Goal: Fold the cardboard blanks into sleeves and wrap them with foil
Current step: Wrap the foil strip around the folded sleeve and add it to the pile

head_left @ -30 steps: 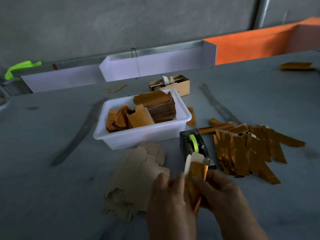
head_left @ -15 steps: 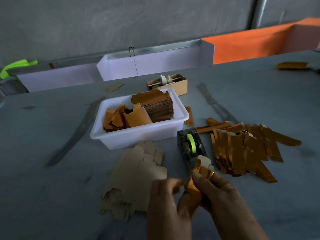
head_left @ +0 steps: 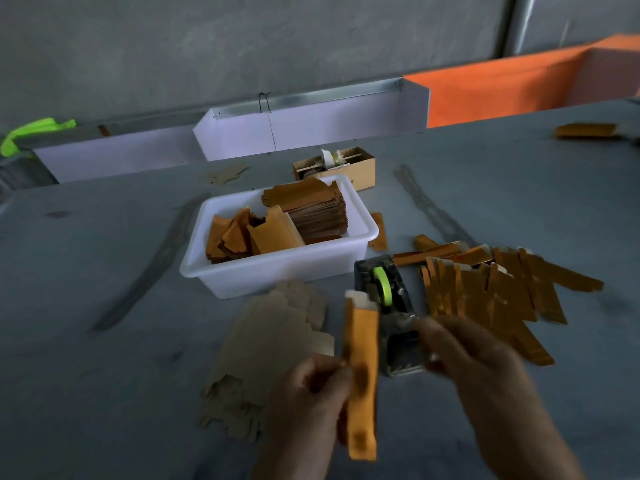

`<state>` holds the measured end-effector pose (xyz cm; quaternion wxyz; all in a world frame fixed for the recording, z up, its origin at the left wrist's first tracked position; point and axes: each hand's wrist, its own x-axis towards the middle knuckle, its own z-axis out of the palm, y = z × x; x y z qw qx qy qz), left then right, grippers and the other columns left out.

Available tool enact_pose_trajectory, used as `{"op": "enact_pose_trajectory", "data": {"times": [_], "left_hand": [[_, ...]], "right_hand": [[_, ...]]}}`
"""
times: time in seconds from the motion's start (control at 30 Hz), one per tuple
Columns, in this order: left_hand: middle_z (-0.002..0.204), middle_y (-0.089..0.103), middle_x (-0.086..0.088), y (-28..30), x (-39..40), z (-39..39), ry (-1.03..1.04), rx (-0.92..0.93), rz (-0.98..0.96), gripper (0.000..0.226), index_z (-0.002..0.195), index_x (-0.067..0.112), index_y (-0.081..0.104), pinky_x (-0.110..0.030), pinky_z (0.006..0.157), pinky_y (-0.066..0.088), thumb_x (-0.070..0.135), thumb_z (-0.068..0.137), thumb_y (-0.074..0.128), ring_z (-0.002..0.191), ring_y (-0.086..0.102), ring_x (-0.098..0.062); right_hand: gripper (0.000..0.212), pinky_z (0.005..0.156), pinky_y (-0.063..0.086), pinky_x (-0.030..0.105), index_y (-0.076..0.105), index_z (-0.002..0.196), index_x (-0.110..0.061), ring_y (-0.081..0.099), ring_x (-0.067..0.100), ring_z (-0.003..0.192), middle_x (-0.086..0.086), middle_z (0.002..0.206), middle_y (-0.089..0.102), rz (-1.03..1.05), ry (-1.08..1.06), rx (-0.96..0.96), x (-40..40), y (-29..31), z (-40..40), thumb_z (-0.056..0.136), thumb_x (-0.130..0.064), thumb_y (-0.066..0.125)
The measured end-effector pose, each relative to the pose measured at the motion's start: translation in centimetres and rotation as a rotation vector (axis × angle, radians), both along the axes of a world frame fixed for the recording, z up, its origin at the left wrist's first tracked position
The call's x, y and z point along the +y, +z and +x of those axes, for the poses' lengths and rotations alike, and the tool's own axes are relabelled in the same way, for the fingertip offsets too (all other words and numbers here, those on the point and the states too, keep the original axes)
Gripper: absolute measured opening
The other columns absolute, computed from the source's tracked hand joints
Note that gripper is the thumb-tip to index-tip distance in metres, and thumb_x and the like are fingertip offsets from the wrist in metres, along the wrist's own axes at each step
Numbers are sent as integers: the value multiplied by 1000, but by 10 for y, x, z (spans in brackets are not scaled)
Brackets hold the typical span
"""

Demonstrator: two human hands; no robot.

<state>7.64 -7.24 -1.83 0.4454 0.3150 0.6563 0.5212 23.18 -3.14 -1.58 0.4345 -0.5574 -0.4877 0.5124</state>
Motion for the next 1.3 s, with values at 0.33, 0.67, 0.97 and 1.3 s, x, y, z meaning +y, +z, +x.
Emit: {"op": "enact_pose_trajectory", "data": {"times": [0.33, 0.67, 0.97, 1.3], "left_hand": [[45, 46, -5, -5, 10, 12, 25, -135, 29, 15, 73, 2, 61, -11, 30, 25, 2, 87, 61, 27, 35, -4], [56, 58, 5, -7, 22, 28, -23, -99, -41, 14, 77, 10, 66, -11, 39, 36, 17, 89, 63, 39, 48, 2], [48, 55, 8, -8, 20, 21, 16, -108, -40, 24, 67, 13, 60, -12, 36, 35, 14, 91, 61, 38, 48, 2], [50, 55, 1, -4, 24, 25, -60, -99, 55, 21, 67, 14, 64, -14, 36, 34, 11, 88, 64, 38, 46, -3]], "right_hand": [[14, 59, 52, 27, 68, 79, -19, 63, 4, 62, -3, 66, 65, 20, 163, -322, 37, -14, 5, 87, -27, 61], [8, 59, 46, 20, 66, 78, -19, 65, 13, 74, 3, 79, 68, -85, 104, -206, 42, -18, -4, 86, -18, 63], [7, 51, 45, 10, 65, 81, -14, 62, -2, 75, -10, 94, 63, 24, -17, 101, 29, -16, -5, 86, -16, 61], [22, 86, 45, 28, 59, 63, -23, 52, 15, 111, -5, 123, 51, 197, -64, -454, 13, -26, -6, 82, -14, 67]]}}
